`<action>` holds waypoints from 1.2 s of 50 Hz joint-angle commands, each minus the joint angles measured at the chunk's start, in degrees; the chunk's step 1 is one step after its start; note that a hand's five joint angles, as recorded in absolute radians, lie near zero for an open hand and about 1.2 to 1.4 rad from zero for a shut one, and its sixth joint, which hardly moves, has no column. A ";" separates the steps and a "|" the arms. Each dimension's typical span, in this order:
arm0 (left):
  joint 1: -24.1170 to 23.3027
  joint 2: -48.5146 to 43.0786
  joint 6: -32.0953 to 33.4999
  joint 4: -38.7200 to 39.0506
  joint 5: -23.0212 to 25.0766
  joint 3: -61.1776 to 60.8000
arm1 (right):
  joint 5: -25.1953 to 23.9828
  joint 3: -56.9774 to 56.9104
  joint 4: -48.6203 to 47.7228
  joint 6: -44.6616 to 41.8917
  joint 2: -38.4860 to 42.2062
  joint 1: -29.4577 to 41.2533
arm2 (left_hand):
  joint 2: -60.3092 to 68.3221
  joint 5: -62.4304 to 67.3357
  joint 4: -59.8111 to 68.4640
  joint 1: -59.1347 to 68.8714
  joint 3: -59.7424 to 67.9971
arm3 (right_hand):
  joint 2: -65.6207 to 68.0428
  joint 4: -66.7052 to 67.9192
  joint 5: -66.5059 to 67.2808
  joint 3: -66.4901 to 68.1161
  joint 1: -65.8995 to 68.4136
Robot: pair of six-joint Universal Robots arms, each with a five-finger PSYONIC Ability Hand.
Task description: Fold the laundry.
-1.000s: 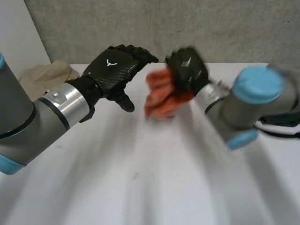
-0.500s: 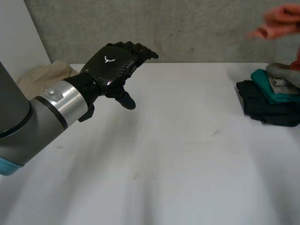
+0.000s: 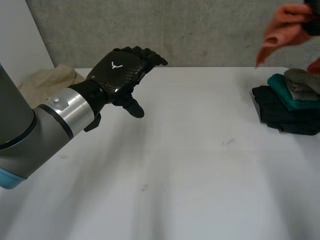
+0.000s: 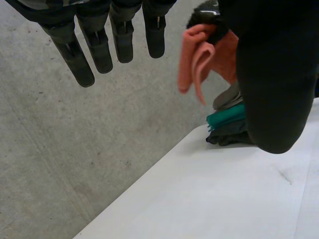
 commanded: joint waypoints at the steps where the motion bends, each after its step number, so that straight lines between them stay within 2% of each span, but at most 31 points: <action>1: 0.23 -0.08 0.00 0.00 0.03 -0.01 | 0.70 -5.26 0.06 0.04 -0.59 6.42 | 3.80 3.47 3.80 3.91 4.00 | 12.73 11.80 18.97 12.46 27.33; 9: -0.03 -0.08 -0.09 0.00 0.03 -0.36 | 3.17 -7.12 0.06 -0.05 0.55 5.46 | 3.80 3.47 3.80 3.91 4.00 | 12.73 11.80 18.97 12.46 27.33; 15: -0.12 -0.26 -0.18 0.00 0.03 -0.45 | 2.11 -0.36 -0.12 -0.49 1.35 -3.33 | 3.80 3.47 3.80 3.91 4.00 | 12.73 11.80 18.97 12.46 27.33; 26: -0.74 -0.96 -0.09 0.00 0.03 -0.54 | -4.39 16.34 -10.75 -1.46 1.35 -10.18 | 3.80 3.47 3.80 3.91 4.00 | 12.73 11.80 18.97 12.46 27.33; 33: -0.74 -1.40 -0.09 0.00 0.03 -0.54 | -6.58 23.11 -11.46 -1.55 -0.76 -11.16 | 3.80 3.47 3.80 3.91 4.00 | 12.73 11.80 18.97 12.46 27.33; 43: -0.74 -1.32 -0.09 0.00 0.03 -0.89 | -8.79 27.42 -12.77 -2.33 -2.17 -14.58 | 3.80 3.47 3.80 3.91 4.00 | 12.73 11.80 18.97 12.46 27.33; 47: -1.09 -0.88 -0.18 0.00 0.03 -0.89 | -9.75 30.59 -12.77 -4.18 -3.31 -15.55 | 3.63 3.30 3.63 3.74 3.83 | 12.73 11.80 18.97 12.46 27.33; 53: -3.64 -0.35 -0.18 0.09 0.12 -1.59 | -14.76 33.23 -13.74 -9.19 -2.88 -16.52 | 3.29 2.97 3.30 3.40 3.49 | 12.73 11.80 18.97 12.46 27.33; 60: -4.69 1.14 -0.09 0.97 0.73 -3.00 | -15.64 33.40 -13.92 -12.79 -2.08 -16.43 | 2.28 1.96 2.29 2.39 2.48 | 12.73 11.80 18.97 12.46 27.33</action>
